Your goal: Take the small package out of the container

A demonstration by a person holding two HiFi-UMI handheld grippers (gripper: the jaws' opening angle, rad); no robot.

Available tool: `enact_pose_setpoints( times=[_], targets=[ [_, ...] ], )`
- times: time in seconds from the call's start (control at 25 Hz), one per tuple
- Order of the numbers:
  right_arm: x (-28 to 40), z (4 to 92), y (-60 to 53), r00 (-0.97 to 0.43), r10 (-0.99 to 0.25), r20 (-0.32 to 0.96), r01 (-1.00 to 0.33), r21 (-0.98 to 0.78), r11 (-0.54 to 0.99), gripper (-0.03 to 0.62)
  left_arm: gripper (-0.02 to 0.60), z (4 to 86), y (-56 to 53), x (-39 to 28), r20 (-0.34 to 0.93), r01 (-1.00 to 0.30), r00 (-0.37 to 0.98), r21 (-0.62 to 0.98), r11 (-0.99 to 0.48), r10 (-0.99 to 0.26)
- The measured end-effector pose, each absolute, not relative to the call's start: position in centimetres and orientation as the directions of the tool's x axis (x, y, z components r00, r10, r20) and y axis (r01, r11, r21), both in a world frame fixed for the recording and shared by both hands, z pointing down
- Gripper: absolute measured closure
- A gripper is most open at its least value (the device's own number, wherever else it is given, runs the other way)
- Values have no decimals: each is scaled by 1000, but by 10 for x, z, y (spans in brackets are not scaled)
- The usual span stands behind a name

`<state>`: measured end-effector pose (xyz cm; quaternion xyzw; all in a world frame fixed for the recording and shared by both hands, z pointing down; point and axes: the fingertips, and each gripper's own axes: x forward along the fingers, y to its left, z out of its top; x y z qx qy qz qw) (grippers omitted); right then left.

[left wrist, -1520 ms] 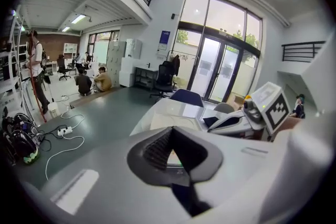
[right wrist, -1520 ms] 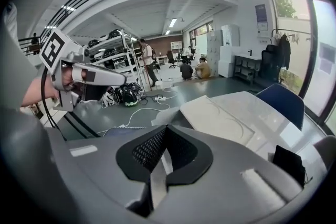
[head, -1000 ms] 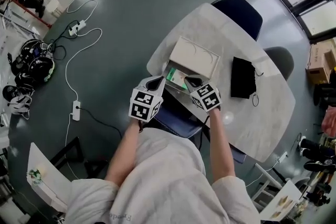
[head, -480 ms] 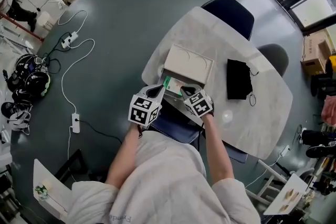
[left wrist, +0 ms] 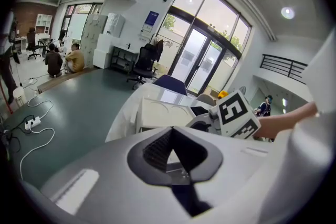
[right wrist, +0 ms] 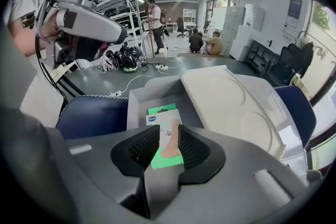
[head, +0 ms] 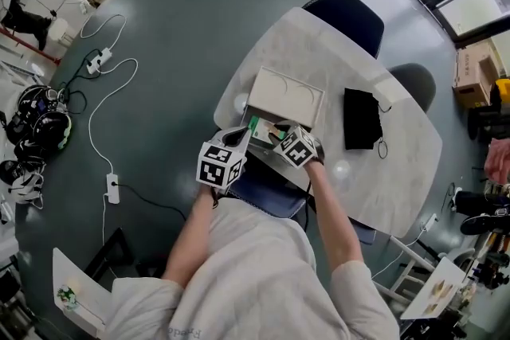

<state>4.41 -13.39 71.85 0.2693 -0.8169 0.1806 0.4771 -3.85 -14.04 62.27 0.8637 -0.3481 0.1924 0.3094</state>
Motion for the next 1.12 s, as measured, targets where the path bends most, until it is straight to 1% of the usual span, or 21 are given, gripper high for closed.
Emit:
enact_pose_setpoints(
  times=[0.12,0.28,0.32,0.44,0.56,0.72,0.84,0.96,1.12],
  targets=[
    [44,723,-136,-382,-251,889,-606,-36,795,490,529,623,-148,-42,541,-728,679,410,-549,-496],
    [42,739,-127,-367,-191,911,-586,-67,808,477,529,626,-148,-47,541,-727,681,424,-540,-493],
    [41,741,-126,-360,-182,915,-579,-66,813,466,529,627,-148,-48,542,-727,682,427,-538,-491],
    [38,745,-126,-345,-178,921,-563,-52,825,454,529,629,-150,-46,539,-721,688,432,-541,-486],
    [34,750,-123,-338,-175,925,-548,-42,836,424,529,631,-150,-46,538,-718,691,433,-545,-483],
    [31,752,-123,-314,-170,934,-508,-14,861,422,529,629,-153,-47,532,-723,688,435,-537,-494],
    [30,753,-122,-294,-158,942,-487,-5,874,382,529,627,-153,-47,530,-722,687,429,-542,-496],
    [29,752,-124,-290,-151,945,-495,-14,869,336,529,630,-155,-49,534,-725,685,432,-536,-496],
    [29,754,-127,-275,-158,948,-500,-1,866,329,529,630,-159,-50,531,-731,680,436,-525,-506]
  ],
)
